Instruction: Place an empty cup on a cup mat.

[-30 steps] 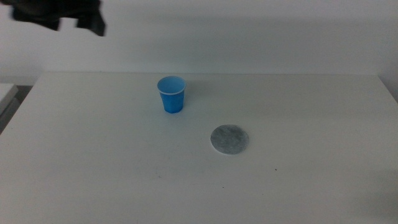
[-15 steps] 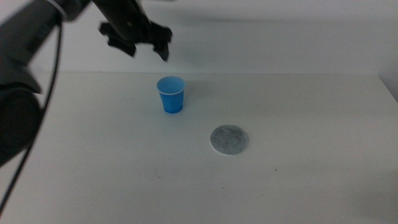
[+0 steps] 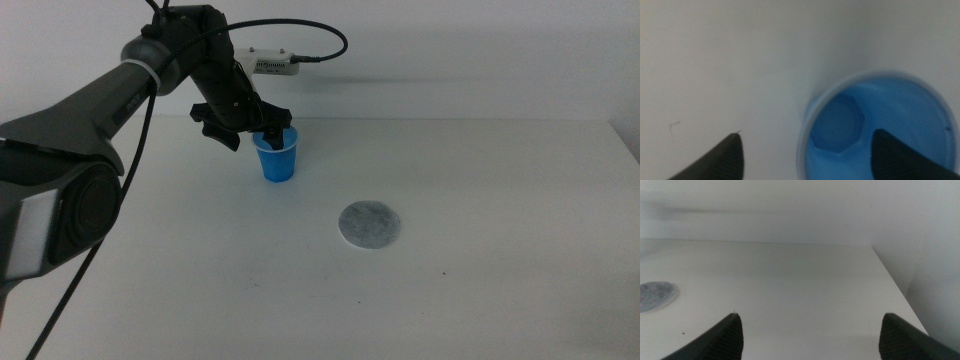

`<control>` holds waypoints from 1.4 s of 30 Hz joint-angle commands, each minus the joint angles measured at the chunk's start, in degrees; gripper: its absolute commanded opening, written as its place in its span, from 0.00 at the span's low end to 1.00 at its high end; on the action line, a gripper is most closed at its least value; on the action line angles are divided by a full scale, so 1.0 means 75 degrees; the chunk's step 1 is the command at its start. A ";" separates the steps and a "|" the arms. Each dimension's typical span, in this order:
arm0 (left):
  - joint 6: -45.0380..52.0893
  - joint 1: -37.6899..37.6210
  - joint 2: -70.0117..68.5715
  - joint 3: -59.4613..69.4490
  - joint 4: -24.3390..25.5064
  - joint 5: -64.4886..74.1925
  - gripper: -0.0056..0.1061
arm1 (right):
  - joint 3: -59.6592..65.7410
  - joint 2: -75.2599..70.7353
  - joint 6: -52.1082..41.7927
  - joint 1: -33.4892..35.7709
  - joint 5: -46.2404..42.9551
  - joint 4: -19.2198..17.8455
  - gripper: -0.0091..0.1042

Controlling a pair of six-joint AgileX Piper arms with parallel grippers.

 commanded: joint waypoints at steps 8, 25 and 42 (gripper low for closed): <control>-0.0433 -0.0022 0.0004 -0.0088 -0.0085 -0.0414 0.06 | 0.0025 -0.0037 -0.0031 0.0015 -0.0050 -0.0041 0.90; -0.0433 -0.1246 -0.0993 -0.0526 -0.0889 0.0400 0.03 | 0.0025 -0.0037 -0.0031 0.0015 -0.0050 -0.0041 0.90; -0.0875 -0.2375 -0.0556 -0.0279 -0.0137 0.0400 0.03 | 0.0025 -0.0037 -0.0031 0.0015 -0.0050 -0.0041 0.90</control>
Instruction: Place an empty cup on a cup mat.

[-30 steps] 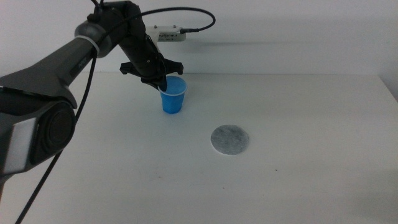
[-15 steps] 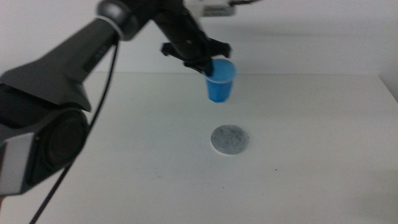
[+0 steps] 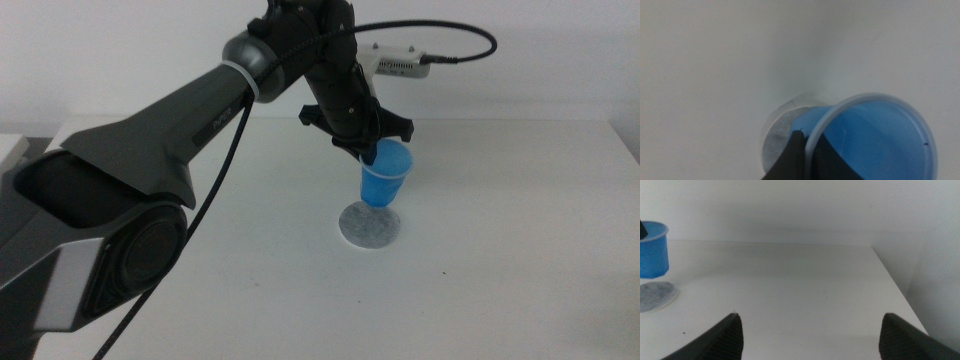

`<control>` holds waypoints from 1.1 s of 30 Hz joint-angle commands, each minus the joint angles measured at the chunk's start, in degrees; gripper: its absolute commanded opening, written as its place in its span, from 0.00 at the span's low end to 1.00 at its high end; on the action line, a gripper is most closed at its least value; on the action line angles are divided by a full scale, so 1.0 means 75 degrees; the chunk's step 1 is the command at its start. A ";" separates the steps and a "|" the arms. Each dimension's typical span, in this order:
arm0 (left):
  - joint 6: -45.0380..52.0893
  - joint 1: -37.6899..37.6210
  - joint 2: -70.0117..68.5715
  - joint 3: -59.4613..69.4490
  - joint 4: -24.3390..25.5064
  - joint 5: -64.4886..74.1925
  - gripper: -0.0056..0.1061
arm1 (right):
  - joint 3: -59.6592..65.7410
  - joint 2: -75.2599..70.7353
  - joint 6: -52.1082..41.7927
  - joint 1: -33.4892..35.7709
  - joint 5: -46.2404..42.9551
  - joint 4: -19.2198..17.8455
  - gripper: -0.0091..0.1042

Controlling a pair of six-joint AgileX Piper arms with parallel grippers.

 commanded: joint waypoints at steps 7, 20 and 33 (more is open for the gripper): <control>-0.0094 -0.0005 0.0392 0.0018 -0.0145 -0.0028 0.03 | 0.0025 -0.0037 -0.0031 0.0015 -0.0050 -0.0041 0.90; -0.0105 -0.0005 0.0453 0.0018 -0.0255 -0.0028 0.31 | 0.0025 -0.0037 -0.0031 0.0015 -0.0050 -0.0041 0.90; -0.0012 0.0010 -0.1294 0.1176 -0.0323 -0.0028 0.89 | 0.0025 -0.0037 -0.0031 0.0015 -0.0050 -0.0041 0.90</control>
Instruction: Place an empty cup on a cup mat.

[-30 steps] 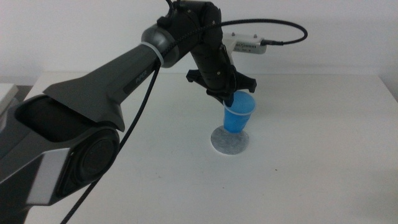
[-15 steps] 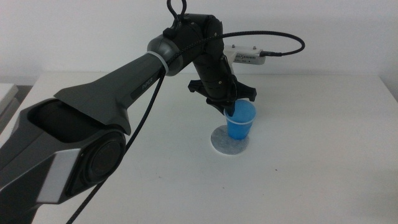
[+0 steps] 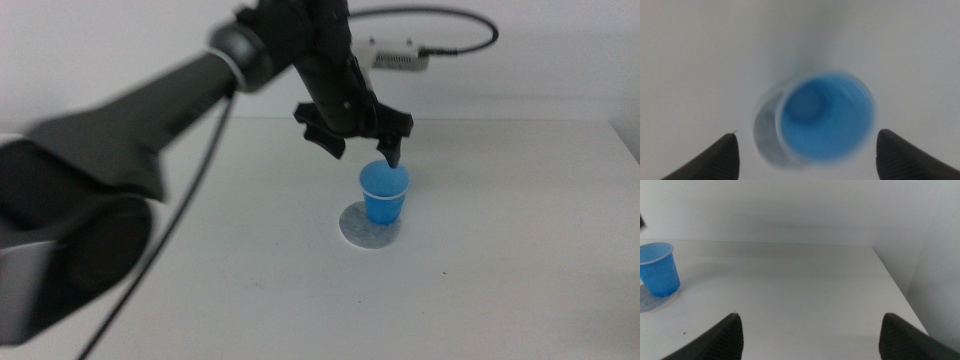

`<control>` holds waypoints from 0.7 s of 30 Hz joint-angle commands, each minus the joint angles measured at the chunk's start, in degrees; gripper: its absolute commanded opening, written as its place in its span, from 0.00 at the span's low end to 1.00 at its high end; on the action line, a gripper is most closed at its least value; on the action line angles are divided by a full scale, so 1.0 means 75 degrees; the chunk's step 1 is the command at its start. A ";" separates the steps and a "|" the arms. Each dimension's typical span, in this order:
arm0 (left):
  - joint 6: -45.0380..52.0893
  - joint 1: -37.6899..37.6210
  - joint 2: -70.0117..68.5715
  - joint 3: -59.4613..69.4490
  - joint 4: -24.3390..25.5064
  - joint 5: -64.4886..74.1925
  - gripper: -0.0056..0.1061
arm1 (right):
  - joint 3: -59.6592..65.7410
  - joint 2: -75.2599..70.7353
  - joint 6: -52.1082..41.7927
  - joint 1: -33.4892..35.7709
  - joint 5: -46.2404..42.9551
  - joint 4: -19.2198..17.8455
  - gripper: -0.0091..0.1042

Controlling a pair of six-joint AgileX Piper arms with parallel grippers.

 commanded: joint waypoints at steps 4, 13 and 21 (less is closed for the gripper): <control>0.0190 0.0010 -0.2077 0.2053 0.0433 0.0016 0.89 | 0.0025 -0.0037 -0.0031 0.0015 -0.0050 -0.0041 0.90; -0.0010 0.0275 -0.5987 0.6360 0.1707 -0.0813 0.89 | 0.0025 -0.0037 -0.0031 0.0015 -0.0050 -0.0041 0.90; -0.0100 0.0810 -0.9411 1.0167 0.1993 -0.4229 0.89 | 0.0025 -0.0037 -0.0031 0.0015 -0.0050 -0.0041 0.90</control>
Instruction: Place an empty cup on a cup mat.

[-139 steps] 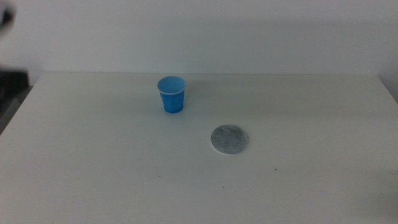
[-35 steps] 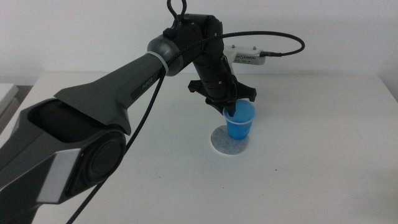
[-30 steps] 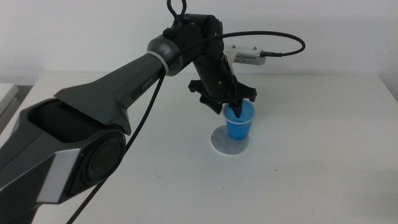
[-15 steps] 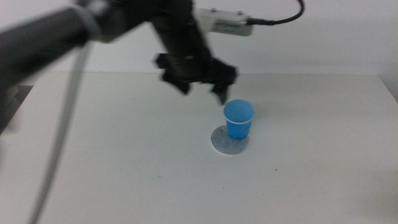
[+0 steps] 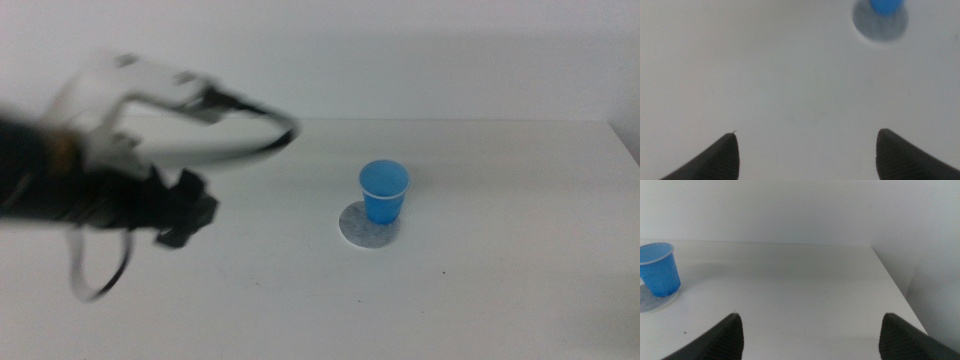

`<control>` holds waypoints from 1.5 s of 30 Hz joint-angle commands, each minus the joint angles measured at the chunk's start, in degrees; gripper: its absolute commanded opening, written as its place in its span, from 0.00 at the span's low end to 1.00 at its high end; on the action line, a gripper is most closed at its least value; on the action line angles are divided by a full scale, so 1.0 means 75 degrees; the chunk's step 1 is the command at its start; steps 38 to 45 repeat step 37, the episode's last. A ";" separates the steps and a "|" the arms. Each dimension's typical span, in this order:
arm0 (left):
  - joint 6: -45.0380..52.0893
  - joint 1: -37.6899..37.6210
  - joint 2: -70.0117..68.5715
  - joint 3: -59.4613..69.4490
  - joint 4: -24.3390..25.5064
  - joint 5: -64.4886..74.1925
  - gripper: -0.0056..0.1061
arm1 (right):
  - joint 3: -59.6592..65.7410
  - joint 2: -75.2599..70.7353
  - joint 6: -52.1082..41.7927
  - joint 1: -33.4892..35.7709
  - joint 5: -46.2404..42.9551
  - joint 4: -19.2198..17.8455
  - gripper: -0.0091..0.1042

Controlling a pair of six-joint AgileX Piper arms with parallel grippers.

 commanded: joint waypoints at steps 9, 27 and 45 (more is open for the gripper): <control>-0.0021 0.2194 -0.4751 0.4758 -0.0036 -0.5005 0.89 | 0.0025 -0.0037 -0.0031 0.0015 -0.0050 -0.0041 0.90; -0.0021 0.3478 -0.8511 0.7183 -0.0036 -0.5201 0.89 | 0.0025 -0.0037 -0.0031 0.0015 -0.0050 -0.0041 0.90; -0.0021 0.3478 -0.8511 0.7183 0.0061 -0.5251 0.89 | 0.0025 -0.0037 -0.0031 0.0015 -0.0050 -0.0041 0.90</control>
